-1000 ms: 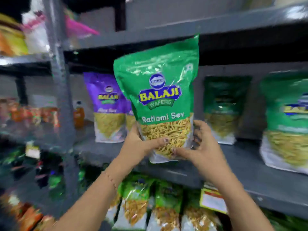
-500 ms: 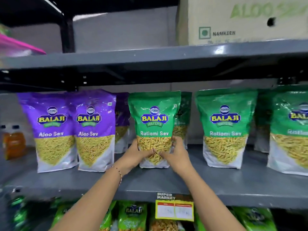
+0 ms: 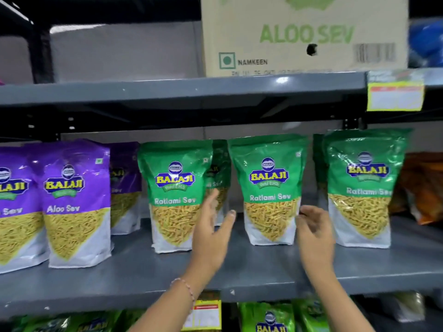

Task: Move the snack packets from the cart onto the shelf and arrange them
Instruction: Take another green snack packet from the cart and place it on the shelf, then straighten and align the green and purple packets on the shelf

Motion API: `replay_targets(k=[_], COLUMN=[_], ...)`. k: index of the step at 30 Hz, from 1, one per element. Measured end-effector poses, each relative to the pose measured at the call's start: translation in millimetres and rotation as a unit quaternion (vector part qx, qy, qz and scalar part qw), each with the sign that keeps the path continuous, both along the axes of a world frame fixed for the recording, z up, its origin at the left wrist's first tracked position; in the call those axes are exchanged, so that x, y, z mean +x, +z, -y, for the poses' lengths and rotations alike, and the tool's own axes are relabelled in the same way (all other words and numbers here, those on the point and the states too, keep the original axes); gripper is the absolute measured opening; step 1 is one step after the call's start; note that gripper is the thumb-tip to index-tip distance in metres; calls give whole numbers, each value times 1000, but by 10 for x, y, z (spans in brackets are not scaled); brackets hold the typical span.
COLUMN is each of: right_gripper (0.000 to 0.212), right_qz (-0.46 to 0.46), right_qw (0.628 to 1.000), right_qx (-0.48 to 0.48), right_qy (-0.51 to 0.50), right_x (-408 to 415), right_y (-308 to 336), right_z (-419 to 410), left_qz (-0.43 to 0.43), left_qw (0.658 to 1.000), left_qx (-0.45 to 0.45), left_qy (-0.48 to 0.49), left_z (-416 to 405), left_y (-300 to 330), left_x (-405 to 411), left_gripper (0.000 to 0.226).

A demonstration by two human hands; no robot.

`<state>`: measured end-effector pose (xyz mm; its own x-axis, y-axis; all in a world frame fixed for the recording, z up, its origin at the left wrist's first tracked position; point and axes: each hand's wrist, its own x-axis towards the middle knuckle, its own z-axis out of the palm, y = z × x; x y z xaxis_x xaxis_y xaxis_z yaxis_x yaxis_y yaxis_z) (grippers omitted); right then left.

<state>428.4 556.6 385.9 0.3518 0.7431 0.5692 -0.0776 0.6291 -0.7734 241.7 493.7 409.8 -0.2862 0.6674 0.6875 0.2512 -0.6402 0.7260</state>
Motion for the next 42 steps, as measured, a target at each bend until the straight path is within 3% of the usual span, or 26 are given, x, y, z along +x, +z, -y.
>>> replay_targets(k=[2, 4, 6, 9, 10, 13, 16, 22, 27, 39, 42], right_gripper=[31, 48, 71, 91, 94, 92, 91, 66, 71, 69, 51], right_qz=[31, 59, 101, 148, 145, 116, 78, 61, 71, 77, 46], right_qw=[998, 990, 972, 953, 952, 959, 968, 980, 980, 982, 995], right_qx=[-42, -94, -141, -143, -138, -128, -114, -95, -106, -113, -70], right_qy=[26, 92, 158, 222, 231, 225, 210, 163, 151, 129, 45], right_x=[250, 363, 340, 269, 278, 319, 353, 396, 397, 412, 433], right_y=[19, 25, -13, -104, -125, -119, -120, -140, -167, -167, -116], right_z=[-162, -265, -340, -401, -408, -359, -291, -276, -280, -290, -164], left_qz=[74, 155, 181, 152, 145, 122, 86, 63, 64, 77, 106], left_qw=[991, 969, 956, 962, 965, 967, 974, 971, 971, 968, 973], left_qx=[-92, -177, -220, -212, -205, -212, -202, -222, -223, -230, -202], left_qy=[-58, -73, -70, -78, -79, -69, -59, -66, -64, -64, -38], left_z=[-237, -482, -641, -652, -671, -666, -613, -592, -584, -571, -416], left_y=[19, -2, -55, -95, -130, -160, -190, -205, -207, -198, -129], left_x=[329, 581, 733, 804, 788, 735, 776, 794, 781, 799, 740], left_gripper=[58, 77, 90, 34, 26, 24, 8, 11, 11, 27, 42])
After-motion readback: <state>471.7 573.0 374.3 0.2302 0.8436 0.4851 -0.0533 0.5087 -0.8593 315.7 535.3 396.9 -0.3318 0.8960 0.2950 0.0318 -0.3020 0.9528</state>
